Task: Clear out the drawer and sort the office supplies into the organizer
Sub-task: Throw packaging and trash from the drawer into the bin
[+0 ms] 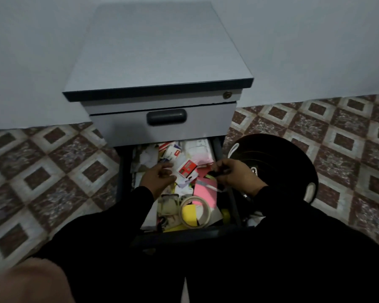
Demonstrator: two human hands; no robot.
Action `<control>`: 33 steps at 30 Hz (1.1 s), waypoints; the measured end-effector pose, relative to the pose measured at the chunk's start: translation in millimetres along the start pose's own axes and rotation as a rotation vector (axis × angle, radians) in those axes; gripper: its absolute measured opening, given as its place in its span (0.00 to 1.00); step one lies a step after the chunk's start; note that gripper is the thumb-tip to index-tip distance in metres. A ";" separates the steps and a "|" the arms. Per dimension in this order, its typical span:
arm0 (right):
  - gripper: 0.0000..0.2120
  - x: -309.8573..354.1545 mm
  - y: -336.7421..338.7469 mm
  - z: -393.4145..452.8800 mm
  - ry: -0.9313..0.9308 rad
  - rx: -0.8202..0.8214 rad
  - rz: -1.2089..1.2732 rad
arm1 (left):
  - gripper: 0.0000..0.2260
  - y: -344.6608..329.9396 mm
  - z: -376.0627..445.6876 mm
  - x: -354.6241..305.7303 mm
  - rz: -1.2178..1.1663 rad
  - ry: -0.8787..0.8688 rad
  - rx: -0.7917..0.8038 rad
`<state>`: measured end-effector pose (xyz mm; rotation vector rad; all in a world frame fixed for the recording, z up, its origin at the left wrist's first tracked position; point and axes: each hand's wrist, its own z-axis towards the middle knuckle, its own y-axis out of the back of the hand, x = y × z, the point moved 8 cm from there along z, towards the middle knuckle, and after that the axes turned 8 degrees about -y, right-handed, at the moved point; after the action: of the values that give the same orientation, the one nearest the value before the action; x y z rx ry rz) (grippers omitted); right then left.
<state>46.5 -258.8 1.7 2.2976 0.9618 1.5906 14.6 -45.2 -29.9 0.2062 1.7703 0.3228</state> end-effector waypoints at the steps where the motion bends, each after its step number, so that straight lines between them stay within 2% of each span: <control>1: 0.16 2.8 -7.8 2.0 0.011 0.016 -0.003 | 0.16 11.3 -2.7 7.0 0.002 0.009 -0.017; 4: 0.15 5.0 -28.1 9.4 0.031 0.059 -0.007 | 0.20 36.8 -7.7 28.3 0.031 0.051 -0.053; 10: 0.15 10.0 -53.2 26.7 0.053 0.035 -0.031 | 0.26 51.0 2.2 55.1 0.094 0.059 -0.090; 18: 0.35 11.8 -74.7 73.7 0.096 -0.009 -0.333 | 0.42 48.5 60.6 74.3 0.341 -0.048 -0.033; 22: 0.40 3.5 -83.2 106.2 0.016 0.023 -0.592 | 0.43 42.2 90.3 75.1 0.517 -0.053 0.030; 26: 0.41 -1.8 -87.6 130.1 -0.022 0.036 -0.668 | 0.41 38.2 119.3 87.2 0.749 -0.008 0.081; 31: 0.42 -3.7 -91.7 147.8 -0.022 0.039 -0.736 | 0.44 29.3 139.0 100.3 0.745 0.096 0.195; 33: 0.43 -5.2 -94.1 150.4 -0.023 0.051 -0.736 | 0.41 27.3 139.9 102.1 0.724 0.102 0.207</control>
<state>141.5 -158.6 -110.0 1.6590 1.6030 1.2159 127.2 27.1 -143.1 1.0035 1.7777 0.6721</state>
